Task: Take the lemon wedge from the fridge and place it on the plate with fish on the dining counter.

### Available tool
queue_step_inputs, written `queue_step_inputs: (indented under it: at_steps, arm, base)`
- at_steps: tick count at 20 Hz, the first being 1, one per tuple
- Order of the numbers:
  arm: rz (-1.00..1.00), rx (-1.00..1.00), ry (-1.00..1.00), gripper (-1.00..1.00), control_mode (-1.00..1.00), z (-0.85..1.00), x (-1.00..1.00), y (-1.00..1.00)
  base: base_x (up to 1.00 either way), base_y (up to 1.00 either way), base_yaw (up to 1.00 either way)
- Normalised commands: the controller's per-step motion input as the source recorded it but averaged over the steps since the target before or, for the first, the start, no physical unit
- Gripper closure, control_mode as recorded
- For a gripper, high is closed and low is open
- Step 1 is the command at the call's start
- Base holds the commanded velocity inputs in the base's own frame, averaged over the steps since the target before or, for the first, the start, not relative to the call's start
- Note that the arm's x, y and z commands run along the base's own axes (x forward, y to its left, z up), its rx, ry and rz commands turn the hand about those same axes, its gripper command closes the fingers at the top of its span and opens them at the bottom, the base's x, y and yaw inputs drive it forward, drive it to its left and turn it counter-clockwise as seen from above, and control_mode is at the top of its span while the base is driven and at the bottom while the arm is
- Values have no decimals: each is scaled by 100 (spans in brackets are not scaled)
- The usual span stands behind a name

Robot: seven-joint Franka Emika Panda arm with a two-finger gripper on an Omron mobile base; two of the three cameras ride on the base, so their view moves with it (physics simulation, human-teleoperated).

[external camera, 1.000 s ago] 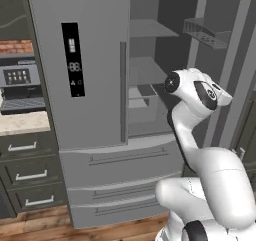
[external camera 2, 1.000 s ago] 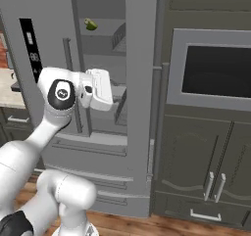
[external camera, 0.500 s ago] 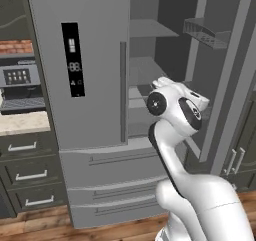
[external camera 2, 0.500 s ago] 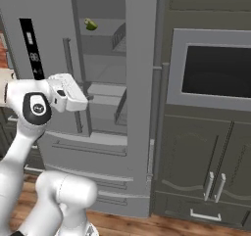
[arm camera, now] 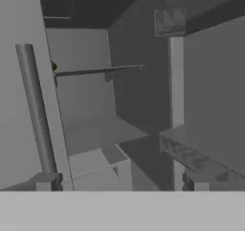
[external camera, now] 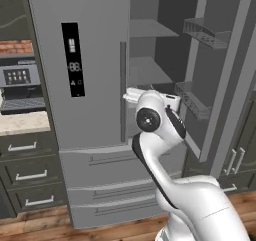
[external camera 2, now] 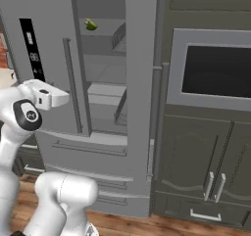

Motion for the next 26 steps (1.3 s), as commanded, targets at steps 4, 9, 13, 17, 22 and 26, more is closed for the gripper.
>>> queue_step_inputs:
  at_steps: [4, 9, 13, 17, 22, 26]
  arm:
    - [29, -15, 0, -100, -100, -21, 43, 86]
    - [5, -9, -1, -100, -100, -2, 29, 9]
    - [0, -4, 3, -100, -100, -4, 57, 0]
    - [1, 0, 1, -100, -100, -12, 93, 7]
    - [3, 0, 1, -100, -100, -14, 88, 15]
    - [4, 0, 1, -100, -100, -19, 80, 33]
  base:
    - [0, 0, 0]
    - [0, 0, 0]
    - [0, 0, 0]
    - [0, 0, 0]
    - [0, 0, 0]
    - [0, 0, 0]
